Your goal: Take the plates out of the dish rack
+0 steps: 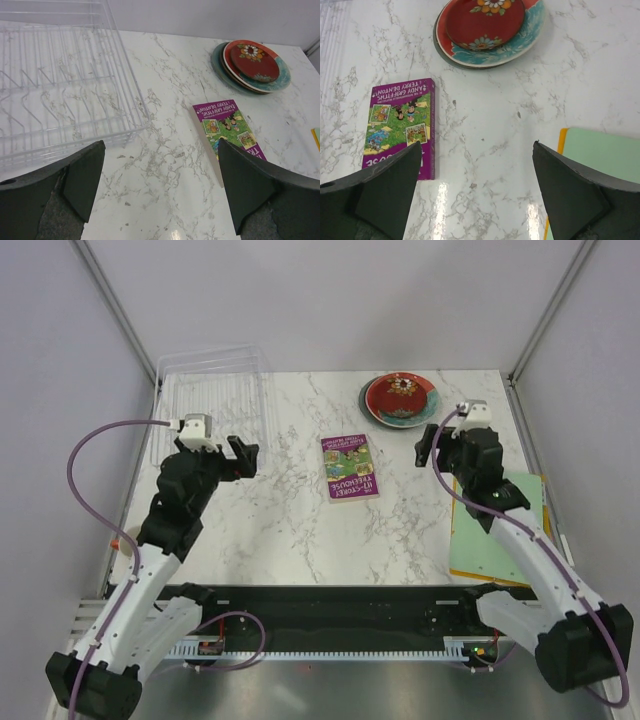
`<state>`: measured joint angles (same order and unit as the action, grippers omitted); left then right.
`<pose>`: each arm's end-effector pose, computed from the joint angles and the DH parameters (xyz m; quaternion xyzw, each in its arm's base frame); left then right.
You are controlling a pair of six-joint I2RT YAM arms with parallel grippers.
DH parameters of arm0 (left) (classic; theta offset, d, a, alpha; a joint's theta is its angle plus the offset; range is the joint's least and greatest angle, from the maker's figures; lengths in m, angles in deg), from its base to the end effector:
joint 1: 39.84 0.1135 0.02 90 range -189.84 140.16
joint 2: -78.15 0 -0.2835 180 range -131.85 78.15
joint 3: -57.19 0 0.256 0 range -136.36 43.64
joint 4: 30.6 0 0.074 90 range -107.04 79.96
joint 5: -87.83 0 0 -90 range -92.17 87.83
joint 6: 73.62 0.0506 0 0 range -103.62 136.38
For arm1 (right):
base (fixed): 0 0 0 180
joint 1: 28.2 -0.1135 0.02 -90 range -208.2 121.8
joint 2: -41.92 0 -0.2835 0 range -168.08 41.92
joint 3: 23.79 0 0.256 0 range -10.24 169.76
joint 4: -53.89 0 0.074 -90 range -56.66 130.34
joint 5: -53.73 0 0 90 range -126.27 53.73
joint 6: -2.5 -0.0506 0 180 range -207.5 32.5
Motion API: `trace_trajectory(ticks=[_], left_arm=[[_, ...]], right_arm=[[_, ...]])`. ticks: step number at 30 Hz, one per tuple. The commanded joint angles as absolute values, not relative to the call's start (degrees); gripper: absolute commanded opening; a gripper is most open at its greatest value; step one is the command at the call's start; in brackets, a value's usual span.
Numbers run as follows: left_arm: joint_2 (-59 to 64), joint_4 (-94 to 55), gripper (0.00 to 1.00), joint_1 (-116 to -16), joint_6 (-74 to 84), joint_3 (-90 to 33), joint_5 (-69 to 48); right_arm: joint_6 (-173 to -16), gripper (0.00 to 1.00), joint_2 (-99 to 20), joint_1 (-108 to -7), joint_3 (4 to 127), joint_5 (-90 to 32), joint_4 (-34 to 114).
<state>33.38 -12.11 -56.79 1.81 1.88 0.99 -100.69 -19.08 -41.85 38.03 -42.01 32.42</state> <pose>0.1861 -0.0538 0.3428 -0.0024 0.7543 -0.1582 0.6371 0.2489 0.0552 0.3213 0.0252 0.8215 0.0918 0.5622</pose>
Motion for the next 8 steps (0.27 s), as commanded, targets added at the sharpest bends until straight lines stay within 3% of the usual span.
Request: trace_trajectory(ticks=[1,8], left_arm=[[34.12,-12.91,1.00,-56.80,6.00,2.68,7.14],[31.57,-18.16,1.00,-56.80,11.63,7.76,13.29]], right_arm=[[-100.25,0.98,-8.81,-42.00,31.00,-47.70,34.71],[-100.85,0.98,0.60,-42.08,23.69,-51.20,37.17]])
